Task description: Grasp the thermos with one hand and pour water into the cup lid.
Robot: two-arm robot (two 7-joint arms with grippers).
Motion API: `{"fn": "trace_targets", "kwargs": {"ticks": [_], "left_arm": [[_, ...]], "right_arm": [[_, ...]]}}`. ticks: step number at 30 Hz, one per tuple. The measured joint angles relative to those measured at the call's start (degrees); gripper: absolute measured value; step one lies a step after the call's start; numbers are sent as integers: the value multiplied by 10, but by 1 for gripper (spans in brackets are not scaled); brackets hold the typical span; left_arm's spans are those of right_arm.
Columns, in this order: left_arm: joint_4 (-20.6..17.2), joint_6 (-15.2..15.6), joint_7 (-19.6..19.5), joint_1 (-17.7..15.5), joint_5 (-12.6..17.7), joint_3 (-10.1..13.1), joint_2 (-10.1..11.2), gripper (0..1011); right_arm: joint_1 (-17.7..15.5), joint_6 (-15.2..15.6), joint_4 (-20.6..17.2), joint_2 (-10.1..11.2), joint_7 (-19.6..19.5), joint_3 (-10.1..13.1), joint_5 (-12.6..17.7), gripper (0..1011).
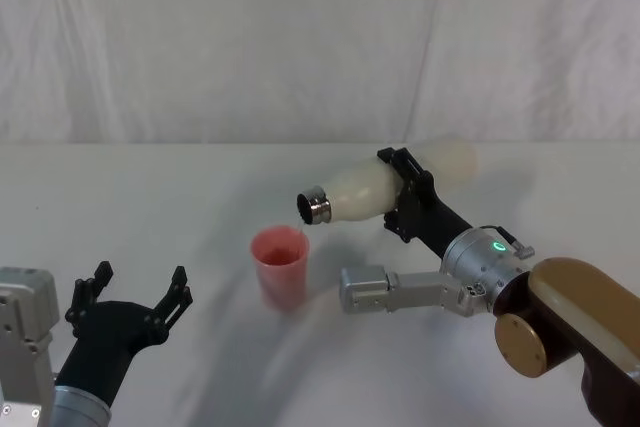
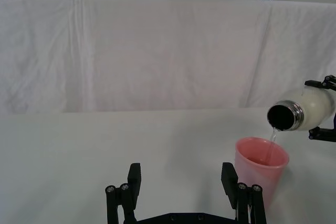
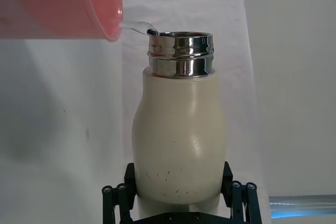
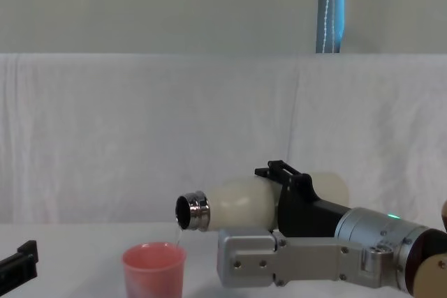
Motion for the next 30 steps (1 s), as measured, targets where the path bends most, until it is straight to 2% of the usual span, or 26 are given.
{"fn": "trace_targets", "kwargs": {"ticks": [20,30], "left_arm": [[0,0,0,0,0,0,0,1001],[0,0,0,0,0,0,0,1001]], "right_arm": [[-7,-6,-11,3,13,3,11,950],[-3,-4,-11,6,7,-2,-2,950]]}}
